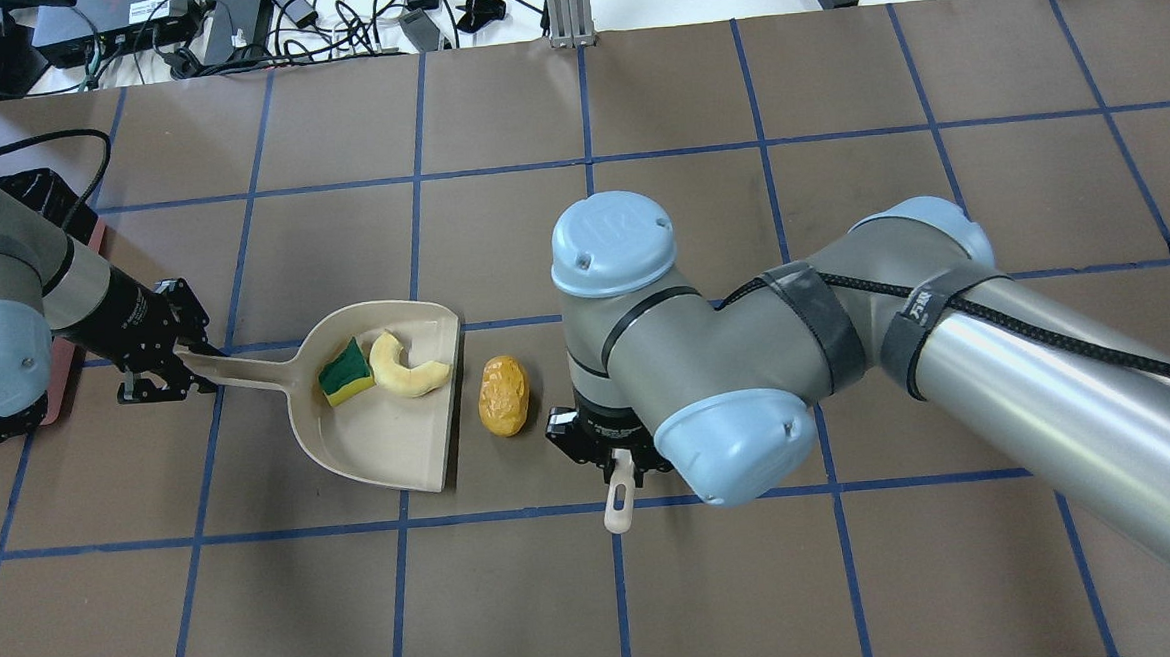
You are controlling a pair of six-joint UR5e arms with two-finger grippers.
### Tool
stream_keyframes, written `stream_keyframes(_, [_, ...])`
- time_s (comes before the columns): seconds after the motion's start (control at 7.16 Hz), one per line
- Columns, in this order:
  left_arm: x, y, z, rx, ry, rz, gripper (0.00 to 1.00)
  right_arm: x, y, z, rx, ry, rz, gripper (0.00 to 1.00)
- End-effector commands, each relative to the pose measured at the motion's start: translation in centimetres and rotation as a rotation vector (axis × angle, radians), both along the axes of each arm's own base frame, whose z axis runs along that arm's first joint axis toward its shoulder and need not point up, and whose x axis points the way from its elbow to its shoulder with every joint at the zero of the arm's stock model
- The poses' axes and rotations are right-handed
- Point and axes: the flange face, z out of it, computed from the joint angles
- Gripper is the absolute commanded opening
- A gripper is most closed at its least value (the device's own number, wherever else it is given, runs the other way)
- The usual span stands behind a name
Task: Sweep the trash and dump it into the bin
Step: 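Move the brush behind the potato with right gripper while left holds dustpan, then sweep the potato into the dustpan with the brush in the right gripper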
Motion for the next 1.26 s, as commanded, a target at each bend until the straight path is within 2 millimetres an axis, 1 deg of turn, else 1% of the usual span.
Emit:
stream_keyframes(0.0, [-0.6, -1.3, -1.2, -0.077, 0.043, 0.054, 0.0, 4.7, 0.8, -4.0, -0.047, -0.008, -0.032, 0.0])
stream_keyframes(0.14, [-1.1, -1.2, -1.4, -0.074, 0.043, 0.045, 0.0, 6.3, 1.1, -4.8, -0.08, -0.03, -0.037, 0.0])
stream_keyframes(0.28, [-1.8, -1.2, -1.4, -0.072, 0.04, 0.037, 0.0, 7.1, 1.9, -4.6, -0.076, -0.05, -0.024, 0.0])
stream_keyframes(0.42, [-2.1, -0.8, -1.8, -0.064, 0.044, 0.032, 0.0, 8.4, 2.8, -4.1, -0.066, -0.085, -0.017, 0.0])
stream_keyframes(0.56, [-2.5, 0.1, -1.7, -0.062, 0.04, 0.026, 0.0, 9.7, 3.0, -4.0, -0.069, -0.091, -0.001, 0.0])
stream_keyframes(0.7, [-2.7, 0.9, -2.7, -0.031, 0.021, 0.023, 0.0, 11.8, 3.2, -4.2, -0.075, -0.123, 0.017, 0.0])
stream_keyframes(0.84, [-3.0, 1.7, -3.3, -0.012, 0.021, 0.022, 0.0, 13.5, 2.8, -4.6, -0.071, -0.147, -0.009, 0.0])
stream_keyframes(0.98, [-3.2, 2.0, -3.7, 0.0, 0.014, 0.021, 0.0, 14.6, 2.2, -4.3, -0.076, -0.15, -0.028, 0.0])
stream_keyframes(1.12, [-3.9, 1.9, -4.0, 0.007, 0.015, 0.006, 0.0, 15.3, 1.4, -3.1, -0.093, -0.169, -0.04, 0.0])
